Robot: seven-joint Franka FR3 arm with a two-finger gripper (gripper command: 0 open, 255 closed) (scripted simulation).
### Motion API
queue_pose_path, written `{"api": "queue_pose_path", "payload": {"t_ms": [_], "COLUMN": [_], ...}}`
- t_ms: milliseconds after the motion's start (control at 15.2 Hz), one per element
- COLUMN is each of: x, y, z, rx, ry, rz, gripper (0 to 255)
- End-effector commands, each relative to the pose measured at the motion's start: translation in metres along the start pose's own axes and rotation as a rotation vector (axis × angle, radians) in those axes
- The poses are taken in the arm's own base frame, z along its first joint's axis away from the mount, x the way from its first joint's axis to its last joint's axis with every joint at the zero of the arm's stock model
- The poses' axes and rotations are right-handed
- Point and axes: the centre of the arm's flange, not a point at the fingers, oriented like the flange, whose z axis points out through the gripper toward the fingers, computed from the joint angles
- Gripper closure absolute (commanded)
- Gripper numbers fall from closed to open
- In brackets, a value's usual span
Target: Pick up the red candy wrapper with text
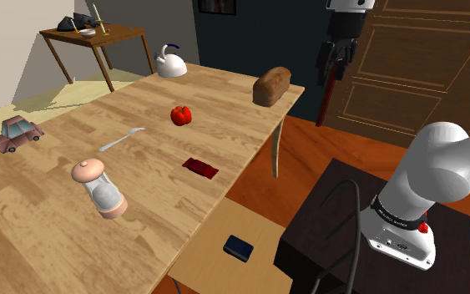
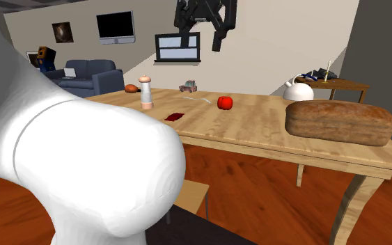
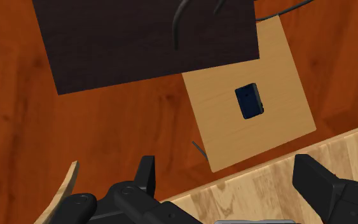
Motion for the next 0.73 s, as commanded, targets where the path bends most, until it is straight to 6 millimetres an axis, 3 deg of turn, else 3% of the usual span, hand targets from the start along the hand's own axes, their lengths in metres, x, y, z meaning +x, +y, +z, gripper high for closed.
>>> {"api": "queue_pose_path", "payload": {"t_ms": [0,660], "x": [0.0,0.076], "y": [0.0,-0.077], "z": [0.0,0.074], "rx": [0.0,0.003], "ry": [0.0,0.006], "rz": [0.0,-0.068], "gripper": [0,0]}}
